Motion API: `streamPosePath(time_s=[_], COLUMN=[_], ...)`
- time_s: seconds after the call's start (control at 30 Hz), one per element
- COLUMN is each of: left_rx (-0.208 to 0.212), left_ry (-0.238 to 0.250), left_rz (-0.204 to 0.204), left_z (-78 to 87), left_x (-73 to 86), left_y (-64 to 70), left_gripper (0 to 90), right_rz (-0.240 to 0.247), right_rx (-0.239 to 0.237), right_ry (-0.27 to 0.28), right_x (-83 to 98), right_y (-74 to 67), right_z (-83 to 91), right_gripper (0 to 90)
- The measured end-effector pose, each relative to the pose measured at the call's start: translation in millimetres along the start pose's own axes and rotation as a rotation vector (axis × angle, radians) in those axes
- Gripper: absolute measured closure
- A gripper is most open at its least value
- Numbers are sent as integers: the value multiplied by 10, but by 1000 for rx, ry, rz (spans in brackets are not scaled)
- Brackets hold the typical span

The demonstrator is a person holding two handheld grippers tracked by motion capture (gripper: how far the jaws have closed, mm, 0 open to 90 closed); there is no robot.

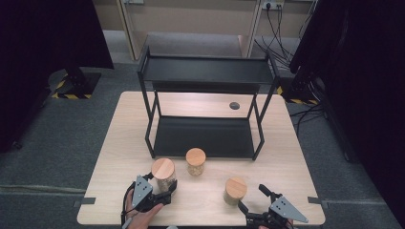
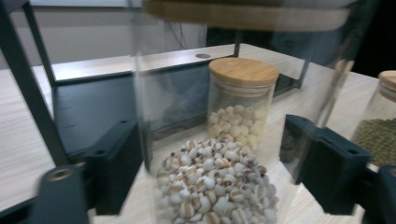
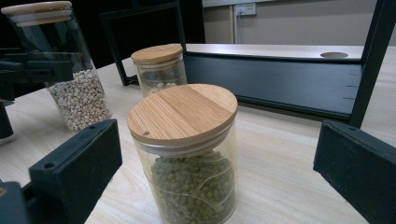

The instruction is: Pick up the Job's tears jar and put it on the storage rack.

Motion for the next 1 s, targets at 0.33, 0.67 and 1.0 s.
streamPosePath(time_s=[0.33, 0.67, 1.0], left_rx=[-5, -27, -40], left_ry=[-13, -9, -8], left_rz=[12, 12, 5], left_z=[-1, -67, -207], left_x=[-45, -213, -371], left_y=[14, -44, -116], left_gripper=[249, 250, 250], right_rz=[2, -1, -3], right_rx=[-5, -4, -3], right_ry=[1, 4, 11], right_x=[1, 1, 2], right_y=[-3, -5, 0], right_z=[-1, 4, 10], right_gripper=[15, 15, 15])
Point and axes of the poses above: each handheld gripper's, and its own axes: z roughly backward along the jaws, x roughly out of its underside, y roughly to its right, the point moved 6 cm from there along -z, roughly forward along the jaws, and after that the axes turned 2 degrees about -z, right-handed, at the moved point
